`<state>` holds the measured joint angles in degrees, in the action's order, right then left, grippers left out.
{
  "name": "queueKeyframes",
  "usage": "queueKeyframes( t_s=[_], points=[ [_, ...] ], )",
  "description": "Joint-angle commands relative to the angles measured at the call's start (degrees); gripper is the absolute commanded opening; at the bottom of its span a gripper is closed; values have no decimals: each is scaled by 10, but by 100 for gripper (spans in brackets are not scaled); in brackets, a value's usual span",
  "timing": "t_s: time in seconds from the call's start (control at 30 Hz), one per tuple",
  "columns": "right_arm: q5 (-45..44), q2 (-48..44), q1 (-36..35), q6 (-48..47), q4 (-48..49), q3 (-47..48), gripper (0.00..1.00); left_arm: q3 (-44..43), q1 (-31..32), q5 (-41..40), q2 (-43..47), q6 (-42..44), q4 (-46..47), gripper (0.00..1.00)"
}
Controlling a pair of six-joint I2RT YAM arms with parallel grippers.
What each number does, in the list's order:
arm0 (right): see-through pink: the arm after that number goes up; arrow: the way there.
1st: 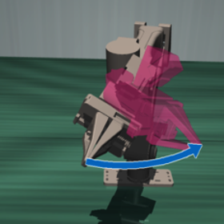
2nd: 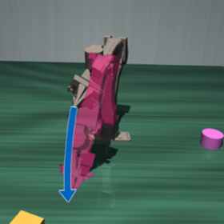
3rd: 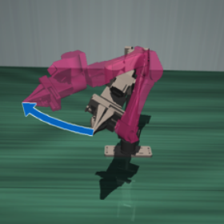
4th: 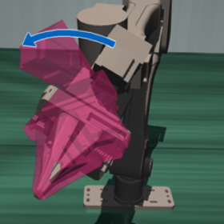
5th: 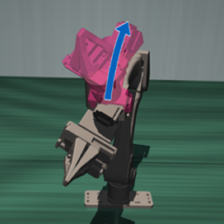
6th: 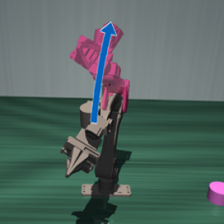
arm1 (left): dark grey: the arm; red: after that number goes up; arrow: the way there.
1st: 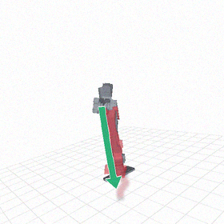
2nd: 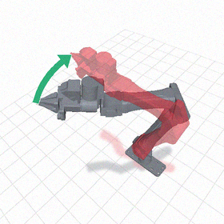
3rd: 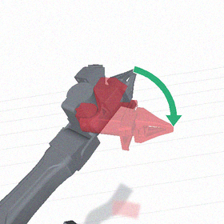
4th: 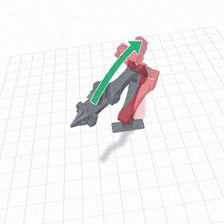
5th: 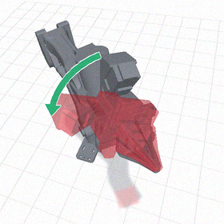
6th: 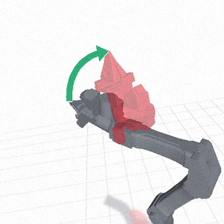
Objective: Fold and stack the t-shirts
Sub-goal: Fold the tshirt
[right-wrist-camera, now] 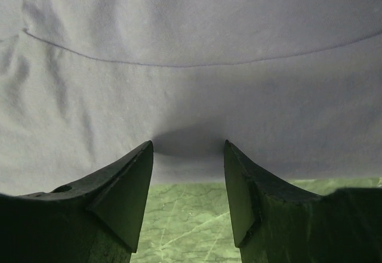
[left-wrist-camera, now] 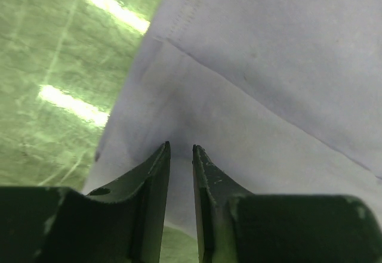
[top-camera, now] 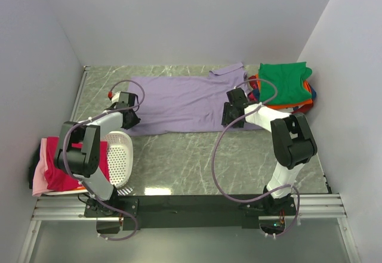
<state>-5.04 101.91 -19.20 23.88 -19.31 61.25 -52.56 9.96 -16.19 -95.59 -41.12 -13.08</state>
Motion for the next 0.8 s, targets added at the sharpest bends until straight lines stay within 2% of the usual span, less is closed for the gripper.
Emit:
queueKeyframes(
  t_s=[0.0, 0.3, 0.43, 0.77],
  points=[
    [-1, -7, -8, -3, -13, -14, 58, 4, -7, -22, 29, 14, -8, 28],
    [82, -11, -16, 9, -12, -59, 57, -21, -9, -41, 51, 15, -9, 28],
    [77, -19, -33, 20, -19, -76, 57, -31, -9, -52, 58, 17, -12, 28],
    [51, -56, -54, 41, -42, -123, 57, -2, -10, -9, 34, 16, 21, 28]
  ],
)
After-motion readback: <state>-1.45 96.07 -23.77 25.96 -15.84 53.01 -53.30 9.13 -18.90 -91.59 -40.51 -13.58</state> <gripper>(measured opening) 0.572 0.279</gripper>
